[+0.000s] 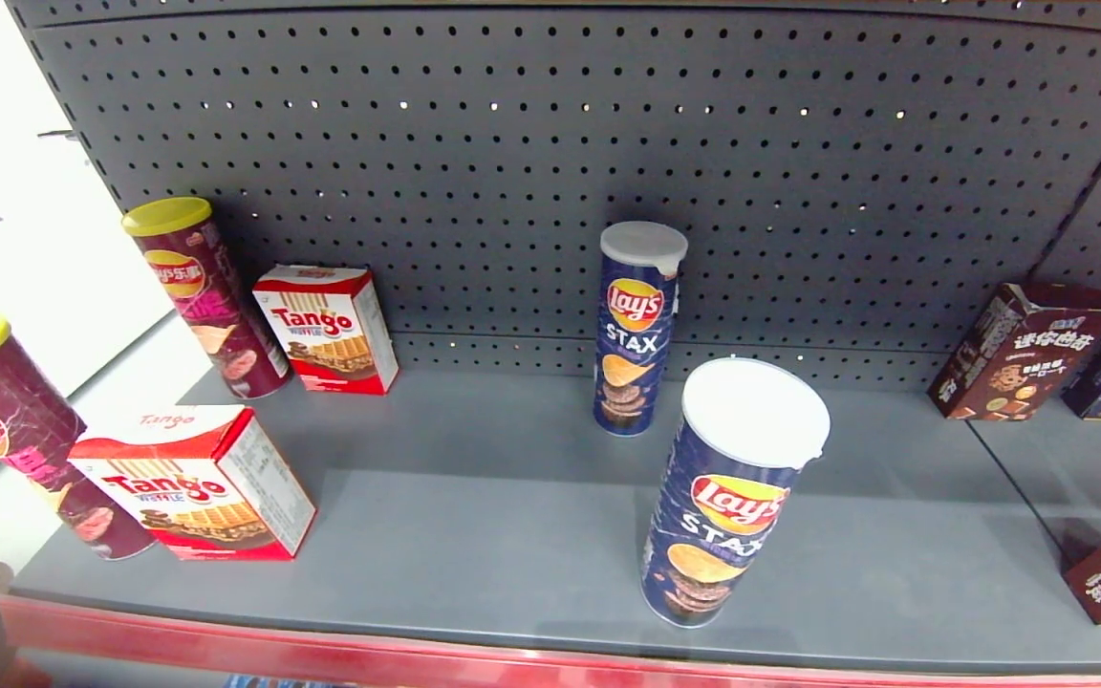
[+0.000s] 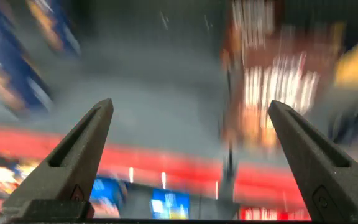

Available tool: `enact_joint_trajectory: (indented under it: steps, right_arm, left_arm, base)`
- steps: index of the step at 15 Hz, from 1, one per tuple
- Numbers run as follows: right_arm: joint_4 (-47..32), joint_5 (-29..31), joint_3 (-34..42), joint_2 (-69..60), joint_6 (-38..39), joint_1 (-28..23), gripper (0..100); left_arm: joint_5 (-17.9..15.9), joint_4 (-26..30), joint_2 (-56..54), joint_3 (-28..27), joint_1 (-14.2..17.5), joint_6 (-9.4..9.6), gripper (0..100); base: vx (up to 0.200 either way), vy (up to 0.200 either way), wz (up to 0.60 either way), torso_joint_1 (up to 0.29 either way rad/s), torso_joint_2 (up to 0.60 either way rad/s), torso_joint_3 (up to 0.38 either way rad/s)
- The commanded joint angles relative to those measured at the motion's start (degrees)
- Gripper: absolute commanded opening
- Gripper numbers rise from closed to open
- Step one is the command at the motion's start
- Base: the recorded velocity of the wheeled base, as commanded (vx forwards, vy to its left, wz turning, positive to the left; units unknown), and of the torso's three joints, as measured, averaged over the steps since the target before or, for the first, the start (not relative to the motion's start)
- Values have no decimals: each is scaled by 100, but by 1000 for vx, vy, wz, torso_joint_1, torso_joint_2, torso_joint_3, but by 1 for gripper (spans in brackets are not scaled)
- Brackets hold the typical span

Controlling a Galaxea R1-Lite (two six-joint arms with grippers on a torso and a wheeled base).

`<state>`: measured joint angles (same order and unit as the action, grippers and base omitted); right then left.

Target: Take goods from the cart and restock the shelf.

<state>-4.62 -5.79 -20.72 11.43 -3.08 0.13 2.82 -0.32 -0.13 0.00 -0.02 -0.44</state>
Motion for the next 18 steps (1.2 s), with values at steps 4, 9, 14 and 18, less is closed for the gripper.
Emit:
enact_joint_trajectory:
  steps: [4,9,14,18]
  right_arm:
    - [-206,-1144,-1540,3005,-957,1015,100]
    - [620,-827,-1461,4446,-992,2228,100]
    - [1587,-801,-1303,5571,-984,2755,100]
    - [1684,-739,-1065,5870,-992,3036,100]
  left_arm:
    - [0,-3,13,0,2,-114,100]
    - [0,-12,13,0,2,-106,100]
    - [17,-12,13,0,2,-114,100]
    - [8,-12,13,0,2,-114,100]
  base:
    - [0,0,0,0,0,0]
    - [0,0,0,0,0,0]
    - [0,0,0,0,0,0]
    - [0,0,0,0,0,0]
